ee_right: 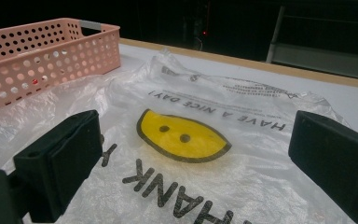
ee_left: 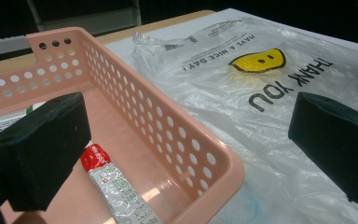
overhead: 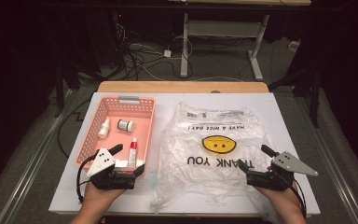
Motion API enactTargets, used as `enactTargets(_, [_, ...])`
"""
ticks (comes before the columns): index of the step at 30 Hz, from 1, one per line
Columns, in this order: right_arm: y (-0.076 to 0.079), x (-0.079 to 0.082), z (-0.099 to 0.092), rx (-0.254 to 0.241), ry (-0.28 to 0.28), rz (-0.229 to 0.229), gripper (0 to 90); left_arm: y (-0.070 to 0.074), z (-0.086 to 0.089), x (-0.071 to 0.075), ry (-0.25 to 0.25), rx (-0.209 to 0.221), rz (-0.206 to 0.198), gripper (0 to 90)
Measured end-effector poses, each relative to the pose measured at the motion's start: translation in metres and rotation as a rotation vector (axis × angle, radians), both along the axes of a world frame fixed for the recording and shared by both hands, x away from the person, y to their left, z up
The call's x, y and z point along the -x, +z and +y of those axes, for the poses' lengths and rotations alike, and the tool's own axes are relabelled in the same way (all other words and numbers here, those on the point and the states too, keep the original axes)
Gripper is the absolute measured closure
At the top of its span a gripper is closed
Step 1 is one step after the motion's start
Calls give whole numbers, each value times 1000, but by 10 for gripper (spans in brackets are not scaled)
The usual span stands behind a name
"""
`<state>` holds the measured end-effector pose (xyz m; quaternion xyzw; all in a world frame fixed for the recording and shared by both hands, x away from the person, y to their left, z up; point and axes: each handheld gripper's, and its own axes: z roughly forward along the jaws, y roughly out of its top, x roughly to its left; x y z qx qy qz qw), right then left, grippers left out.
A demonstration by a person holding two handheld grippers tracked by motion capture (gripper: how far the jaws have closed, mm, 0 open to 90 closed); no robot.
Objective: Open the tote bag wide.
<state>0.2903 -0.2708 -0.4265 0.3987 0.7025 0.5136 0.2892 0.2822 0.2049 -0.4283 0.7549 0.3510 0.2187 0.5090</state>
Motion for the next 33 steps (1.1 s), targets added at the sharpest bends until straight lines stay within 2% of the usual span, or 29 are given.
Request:
enactTargets(5, [4, -4, -9, 0, -33, -7, 57, -1, 0, -2, -14, -6, 8, 0])
enactTargets(7, [6, -8, -12, -1, -49, -5, 62, -1, -1, -3, -12, -4, 23, 0])
enactTargets(12, [11, -24, -22, 17, -98, 11, 81, -1, -2, -3, -17, -19, 35, 0])
enactTargets(13, [11, -27, -24, 18, -106, 17, 90, -1, -2, -4, -30, -19, 40, 0])
enactTargets(15, [12, -37, -27, 43, -118, 35, 115, -2, -3, -4, -41, -18, 42, 0])
enactTargets(17, [11, -48, -33, 63, -130, 60, 142, -2, -4, -3, -47, -20, 41, 0])
enactTargets(20, [9, -65, -42, 80, -152, 109, 173, -1, -3, -1, -53, 3, 23, 0])
enactTargets(25, [4, -90, -56, 102, -187, 166, 207, -1, -4, -1, -48, 5, 22, 0])
enactTargets(28, [-1, -105, -63, 107, -209, 201, 257, 0, -5, -1, -59, 6, 31, 0])
enactTargets(33, [-15, -131, -76, 96, -249, 306, 361, 0, -4, 0, -52, 13, 34, 0])
